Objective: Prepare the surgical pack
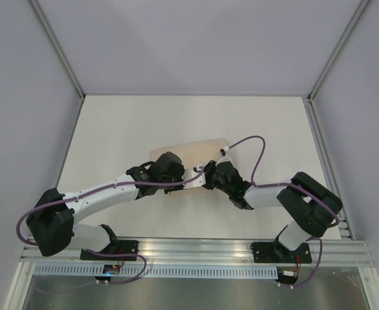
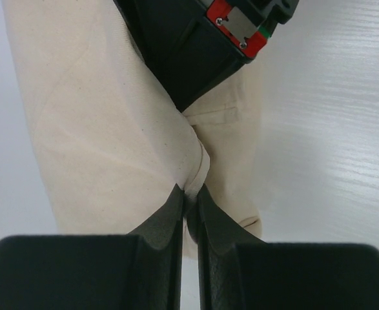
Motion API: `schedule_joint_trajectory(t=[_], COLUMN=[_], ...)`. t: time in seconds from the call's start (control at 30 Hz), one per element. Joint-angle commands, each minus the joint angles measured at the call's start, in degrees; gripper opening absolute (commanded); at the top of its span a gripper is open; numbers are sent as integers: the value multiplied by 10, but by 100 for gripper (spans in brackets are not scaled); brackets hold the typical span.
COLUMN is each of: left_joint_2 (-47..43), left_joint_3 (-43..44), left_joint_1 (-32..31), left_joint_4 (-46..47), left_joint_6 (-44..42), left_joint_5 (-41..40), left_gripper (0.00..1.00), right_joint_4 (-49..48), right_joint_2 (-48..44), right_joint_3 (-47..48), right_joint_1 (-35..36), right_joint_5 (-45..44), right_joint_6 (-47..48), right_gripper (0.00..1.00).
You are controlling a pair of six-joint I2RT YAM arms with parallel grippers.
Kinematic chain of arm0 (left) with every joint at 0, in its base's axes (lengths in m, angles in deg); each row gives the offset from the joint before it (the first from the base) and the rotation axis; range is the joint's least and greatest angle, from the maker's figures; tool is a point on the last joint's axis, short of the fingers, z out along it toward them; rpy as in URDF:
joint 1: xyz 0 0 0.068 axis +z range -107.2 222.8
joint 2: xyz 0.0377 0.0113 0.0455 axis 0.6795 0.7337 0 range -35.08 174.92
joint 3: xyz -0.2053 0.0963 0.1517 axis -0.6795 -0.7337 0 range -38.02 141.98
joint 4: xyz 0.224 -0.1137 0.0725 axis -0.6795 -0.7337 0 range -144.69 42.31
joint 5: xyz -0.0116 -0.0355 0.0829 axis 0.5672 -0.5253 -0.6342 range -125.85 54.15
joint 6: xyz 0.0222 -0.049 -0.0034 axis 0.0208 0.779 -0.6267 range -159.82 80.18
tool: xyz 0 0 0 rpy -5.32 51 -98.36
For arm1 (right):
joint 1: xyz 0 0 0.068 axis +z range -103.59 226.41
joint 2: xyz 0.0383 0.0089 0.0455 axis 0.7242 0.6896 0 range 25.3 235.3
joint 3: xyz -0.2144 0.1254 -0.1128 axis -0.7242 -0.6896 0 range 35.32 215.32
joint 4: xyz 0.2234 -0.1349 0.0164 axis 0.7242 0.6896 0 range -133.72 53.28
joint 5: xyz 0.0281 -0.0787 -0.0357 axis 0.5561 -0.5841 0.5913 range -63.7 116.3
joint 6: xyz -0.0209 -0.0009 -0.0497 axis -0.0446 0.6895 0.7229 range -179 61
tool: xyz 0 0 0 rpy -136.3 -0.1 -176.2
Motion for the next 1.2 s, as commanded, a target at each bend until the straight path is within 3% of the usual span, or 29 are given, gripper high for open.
schedule_joint_trajectory(t=[0.0, 0.23, 0.4, 0.6, 1.17], left_joint_2=[-19, -25, -24, -24, -23], left_joint_3=[23, 11, 9, -1, -46], left_joint_1=[-5, -6, -5, -5, 18], left_joint_4=[2, 4, 15, 12, -4], left_joint_6=[-3, -10, -12, -18, -54], left_joint_5=[34, 33, 23, 21, 42], left_gripper=[0, 0, 0, 0, 0], right_joint_4=[-57, -80, -84, -131, -150], right_joint_2=[0, 26, 61, 76, 40], right_joint_3=[-3, -10, 15, -33, -89], right_joint_1=[-10, -12, -10, -31, -83], right_joint_5=[-133, -204, -143, -195, -231], right_joint_6=[-3, -12, -14, -64, -29], right_gripper=[0, 0, 0, 0, 1])
